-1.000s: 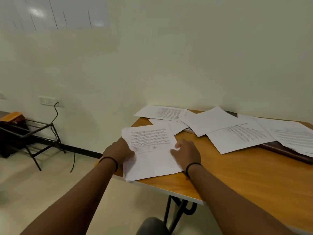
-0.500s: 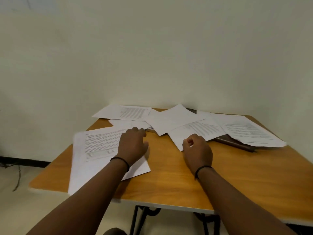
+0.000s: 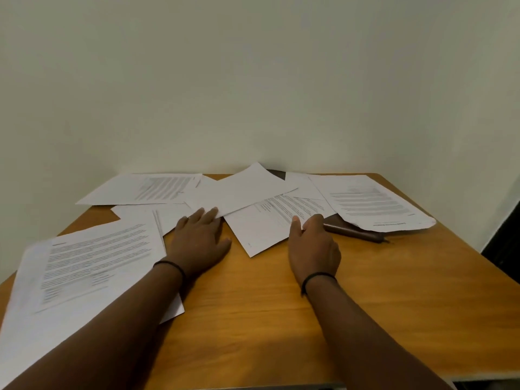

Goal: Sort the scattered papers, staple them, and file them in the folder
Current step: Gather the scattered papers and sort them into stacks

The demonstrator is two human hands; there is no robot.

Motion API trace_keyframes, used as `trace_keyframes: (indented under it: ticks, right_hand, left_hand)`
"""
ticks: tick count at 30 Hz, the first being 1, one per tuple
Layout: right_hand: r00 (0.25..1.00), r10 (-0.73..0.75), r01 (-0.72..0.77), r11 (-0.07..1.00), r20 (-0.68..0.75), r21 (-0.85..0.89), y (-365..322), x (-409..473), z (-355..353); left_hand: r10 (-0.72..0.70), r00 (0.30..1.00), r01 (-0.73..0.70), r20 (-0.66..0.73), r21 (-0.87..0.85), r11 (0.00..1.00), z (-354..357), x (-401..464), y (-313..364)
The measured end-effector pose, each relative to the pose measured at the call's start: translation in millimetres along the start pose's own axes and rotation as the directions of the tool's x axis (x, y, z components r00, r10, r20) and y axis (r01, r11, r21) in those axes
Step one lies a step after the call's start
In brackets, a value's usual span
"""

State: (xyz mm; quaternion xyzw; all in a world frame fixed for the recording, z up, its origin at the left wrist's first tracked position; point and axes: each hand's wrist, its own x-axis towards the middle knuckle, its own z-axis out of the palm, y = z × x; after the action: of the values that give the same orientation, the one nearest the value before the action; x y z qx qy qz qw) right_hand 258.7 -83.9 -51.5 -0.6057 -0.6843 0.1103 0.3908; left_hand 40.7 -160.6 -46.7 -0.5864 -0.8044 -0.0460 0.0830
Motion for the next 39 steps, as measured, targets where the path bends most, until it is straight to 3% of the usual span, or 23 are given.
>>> trace_keyframes:
  ticks: [3,8,12,15,16,17,19,21,26,29,31,33,35,39]
  right_hand:
    - [1.0,-0.011,0.011,1.0,0.024,-0.002,2.4,2.9,-0.3]
    - [0.999,-0.005,0.004,1.0,0.035,0.021,9.8,-0.9,-2.1]
    - [0.998,0.013,-0.029,0.968,0.068,0.249,15.0,-2.8,-5.9]
    - [0.992,0.046,-0.1,0.86,0.121,0.5,13.9,-6.8,-11.8]
    - [0.987,0.054,-0.131,0.816,0.152,0.563,10.8,-8.0,-15.5]
    - [0.982,0.057,-0.157,0.776,0.18,0.611,7.1,-8.8,-20.7]
    - [0.971,0.06,-0.207,0.697,0.231,0.686,3.4,-9.7,-26.4]
    - [0.958,0.054,-0.255,0.613,0.282,0.748,6.1,-10.5,-30.1]
    - [0.925,0.063,-0.366,0.42,0.375,0.831,17.0,-9.6,-35.8]
    - [0.93,0.077,-0.359,0.412,0.36,0.837,17.8,-8.7,-35.4]
    - [0.934,0.084,-0.346,0.456,0.348,0.82,17.6,-9.4,-34.9]
    - [0.94,0.093,-0.331,0.481,0.329,0.811,18.4,-9.5,-34.4]
    - [0.943,0.113,-0.327,0.474,0.312,0.817,21.0,-9.3,-33.6]
    - [0.941,0.155,-0.338,0.442,0.3,0.831,23.0,-8.5,-32.4]
  left_hand:
    - [0.01,0.985,-0.02,-0.17,-0.06,0.998,-1.3,5.7,8.5]
    - [0.091,0.863,-0.227,-0.498,-0.219,0.949,-25.6,6.0,19.9]
    - [-0.001,0.722,-0.381,-0.692,-0.398,0.834,-67.4,-6.0,28.3]
    - [-0.221,0.625,-0.427,-0.749,-0.565,0.706,-88.8,-14.3,28.0]
    - [-0.343,0.643,-0.427,-0.685,-0.692,0.582,-95.8,-16.3,27.2]
    - [-0.46,0.693,-0.41,-0.555,-0.828,0.382,-103.8,-17.4,27.1]
    - [-0.549,0.795,-0.327,-0.259,-0.945,-0.028,-111.8,-17.9,28.4]
    - [-0.549,0.832,-0.212,-0.076,-0.959,-0.188,-106.6,-21.0,31.6]
    - [-0.527,0.817,0.091,0.233,-0.955,-0.282,-69.8,-37.3,25.9]
    - [-0.47,0.812,0.313,0.345,-0.938,-0.148,-52.3,-40.4,23.2]
    - [-0.459,0.821,0.375,0.34,-0.927,-0.015,-44.9,-41.5,26.6]
    - [-0.469,0.817,0.399,0.336,-0.916,0.038,-41.6,-40.2,27.5]
    - [-0.46,0.804,0.407,0.377,-0.913,-0.037,-43.6,-40.2,27.1]
    - [-0.273,0.832,0.352,0.482,-0.841,-0.41,-43.1,-49.8,33.1]
